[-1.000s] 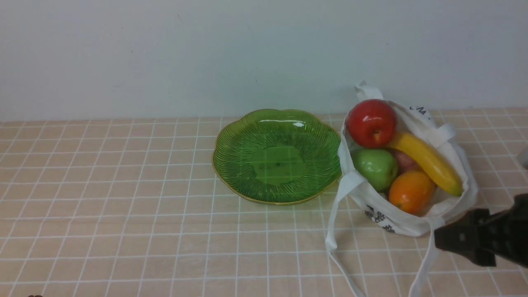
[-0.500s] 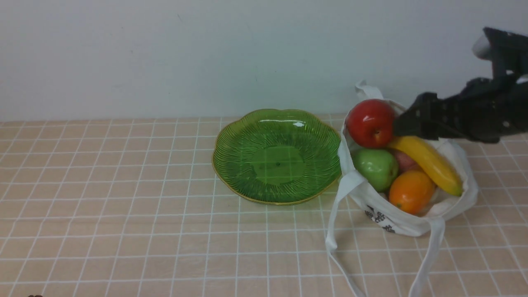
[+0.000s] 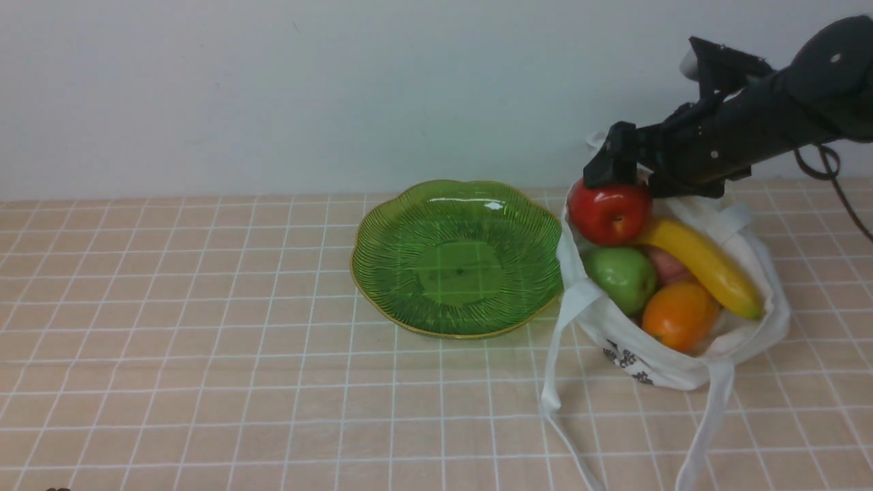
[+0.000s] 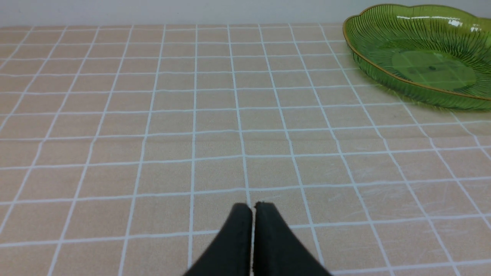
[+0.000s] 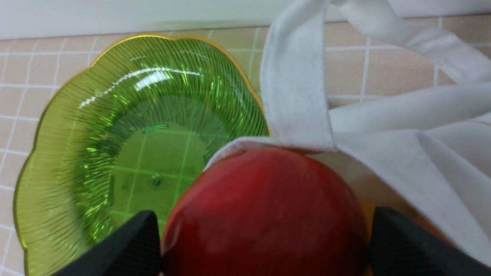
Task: Take the fruit out of the bag on the brown coffee tablecloth and place them on the plate.
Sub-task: 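Reach into the cloth bag and grasp a fruit inside it with the right gripper, then move the fruit from the bag and place it onto the plate with the right gripper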
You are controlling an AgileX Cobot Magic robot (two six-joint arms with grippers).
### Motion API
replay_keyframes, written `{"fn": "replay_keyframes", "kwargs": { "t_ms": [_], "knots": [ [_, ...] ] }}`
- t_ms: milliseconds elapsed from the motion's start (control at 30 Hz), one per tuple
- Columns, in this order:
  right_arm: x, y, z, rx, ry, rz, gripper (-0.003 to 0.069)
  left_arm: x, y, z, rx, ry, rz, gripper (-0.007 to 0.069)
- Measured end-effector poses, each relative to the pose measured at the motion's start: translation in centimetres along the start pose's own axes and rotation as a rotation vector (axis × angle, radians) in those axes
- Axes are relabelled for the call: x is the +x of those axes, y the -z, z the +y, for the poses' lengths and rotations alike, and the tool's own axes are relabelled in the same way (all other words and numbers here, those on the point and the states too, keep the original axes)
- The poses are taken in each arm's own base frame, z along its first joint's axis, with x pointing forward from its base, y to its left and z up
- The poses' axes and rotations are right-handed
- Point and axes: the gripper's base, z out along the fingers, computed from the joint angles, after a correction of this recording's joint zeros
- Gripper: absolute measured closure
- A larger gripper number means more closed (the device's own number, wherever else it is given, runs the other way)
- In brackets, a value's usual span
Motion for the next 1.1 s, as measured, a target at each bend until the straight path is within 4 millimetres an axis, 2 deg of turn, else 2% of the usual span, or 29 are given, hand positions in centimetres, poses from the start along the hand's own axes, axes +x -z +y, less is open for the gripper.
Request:
{"fn": "replay_keyframes", "kwargs": {
  "t_ms": [33, 200, 300, 400, 600, 733, 767, 900, 933, 1000, 1100],
  "knots": [
    [-0.1, -0.8, -0.2, 0.000, -0.003, 0.006, -0.0020, 0.0, 0.0, 0.0, 0.000, 0.000, 0.000, 0.0632],
    [0.1, -1.5, -0.6, 0.014, 0.008, 0.025, -0.0011, 0.0, 0.0, 0.0, 0.000, 0.000, 0.000, 0.0632],
    [0.2, -1.5, -0.6, 0.019, 0.020, 0.035, 0.0011, 0.0, 0.0, 0.0, 0.000, 0.000, 0.000, 0.0632],
    [0.2, -1.5, -0.6, 0.020, 0.030, 0.048, 0.0075, 0.0, 0.0, 0.0, 0.000, 0.000, 0.000, 0.0632],
    [0.3, -0.7, -0.4, 0.021, 0.058, 0.074, 0.0081, 0.0, 0.0, 0.0, 0.000, 0.000, 0.000, 0.0632],
    [0.0, 1.8, 0.5, 0.027, 0.114, 0.089, 0.0081, 0.0, 0.0, 0.0, 0.000, 0.000, 0.000, 0.0632],
    [0.0, 1.8, 0.5, 0.027, 0.116, 0.092, 0.0081, 0.0, 0.0, 0.0, 0.000, 0.000, 0.000, 0.0632],
    [-0.3, 5.2, 1.7, 0.029, 0.168, 0.087, 0.0081, 0.0, 0.0, 0.0, 0.000, 0.000, 0.000, 0.0632],
    [-0.4, 6.7, 2.3, 0.018, 0.178, 0.088, 0.0081, 0.0, 0.0, 0.0, 0.000, 0.000, 0.000, 0.0632],
    [-0.5, 8.1, 3.0, -0.003, 0.178, 0.071, 0.0081, 0.0, 0.0, 0.0, 0.000, 0.000, 0.000, 0.0632],
    [-0.5, 9.1, 4.8, -0.081, 0.182, 0.042, 0.0082, 0.0, 0.0, 0.0, 0.000, 0.000, 0.000, 0.0632]
  ]
}}
